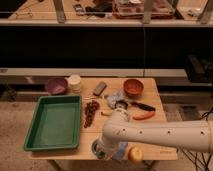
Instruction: Stack cups on top of each other
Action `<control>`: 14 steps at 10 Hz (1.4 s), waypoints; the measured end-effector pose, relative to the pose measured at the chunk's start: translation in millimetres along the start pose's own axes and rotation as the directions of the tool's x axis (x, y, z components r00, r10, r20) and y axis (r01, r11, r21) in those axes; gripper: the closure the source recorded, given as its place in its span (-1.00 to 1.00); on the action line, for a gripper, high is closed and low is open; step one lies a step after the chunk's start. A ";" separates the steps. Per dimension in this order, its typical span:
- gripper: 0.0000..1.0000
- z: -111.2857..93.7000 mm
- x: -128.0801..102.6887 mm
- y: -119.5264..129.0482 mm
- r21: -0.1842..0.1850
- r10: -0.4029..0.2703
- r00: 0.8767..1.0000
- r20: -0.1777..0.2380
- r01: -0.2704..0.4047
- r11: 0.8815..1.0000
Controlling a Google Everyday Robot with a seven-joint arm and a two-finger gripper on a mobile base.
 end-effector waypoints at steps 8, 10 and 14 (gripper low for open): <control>1.00 -72.6 50.1 -18.8 0.058 0.153 0.987 0.038 -0.155 0.986; 1.00 -95.0 68.7 -32.3 0.097 0.186 0.981 0.051 -0.190 0.977; 1.00 -121.2 99.4 -73.7 0.171 0.212 0.977 0.034 -0.215 0.962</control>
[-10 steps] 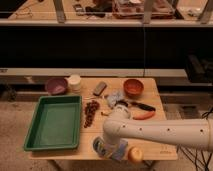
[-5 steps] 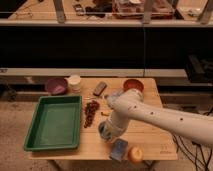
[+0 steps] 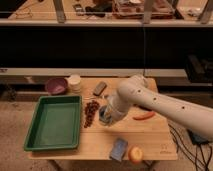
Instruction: Stack cups on top of each other
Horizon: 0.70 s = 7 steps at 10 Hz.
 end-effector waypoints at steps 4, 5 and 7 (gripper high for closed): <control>1.00 -8.5 28.0 -82.8 0.083 0.023 0.997 -0.079 -0.016 0.996; 1.00 -12.0 36.6 -103.8 0.103 0.036 0.995 -0.090 -0.027 0.994; 1.00 -18.1 43.3 -154.9 0.134 0.039 0.991 -0.124 -0.023 0.991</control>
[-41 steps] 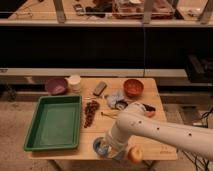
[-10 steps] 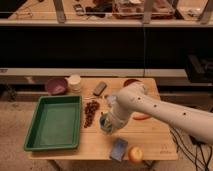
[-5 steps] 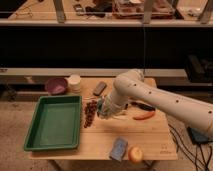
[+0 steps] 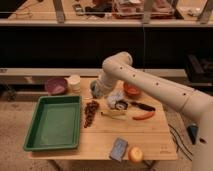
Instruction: Stack cups on top of each other
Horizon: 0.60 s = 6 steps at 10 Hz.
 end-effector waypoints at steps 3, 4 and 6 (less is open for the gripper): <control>1.00 5.8 -9.5 -64.0 0.025 -0.034 0.999 -0.007 0.034 0.999; 1.00 6.1 -12.0 -79.8 0.029 -0.049 0.999 0.001 0.049 0.998; 1.00 6.5 -12.9 -86.4 0.032 -0.055 0.998 0.005 0.054 0.998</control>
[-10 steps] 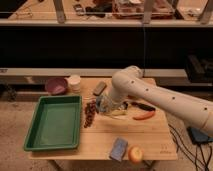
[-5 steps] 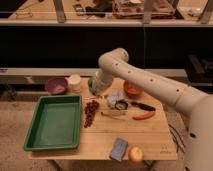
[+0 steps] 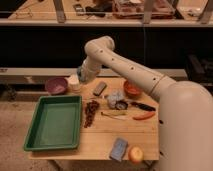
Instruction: Stack cups on top of each other
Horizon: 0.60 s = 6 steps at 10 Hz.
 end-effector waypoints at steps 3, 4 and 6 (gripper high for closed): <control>1.00 -0.5 0.9 0.4 0.001 0.001 1.000 -0.001 -0.001 1.000; 1.00 0.0 0.1 0.0 0.001 0.000 1.000 -0.001 0.000 1.000; 1.00 -0.4 3.4 -2.0 0.022 -0.006 1.000 -0.004 0.006 1.000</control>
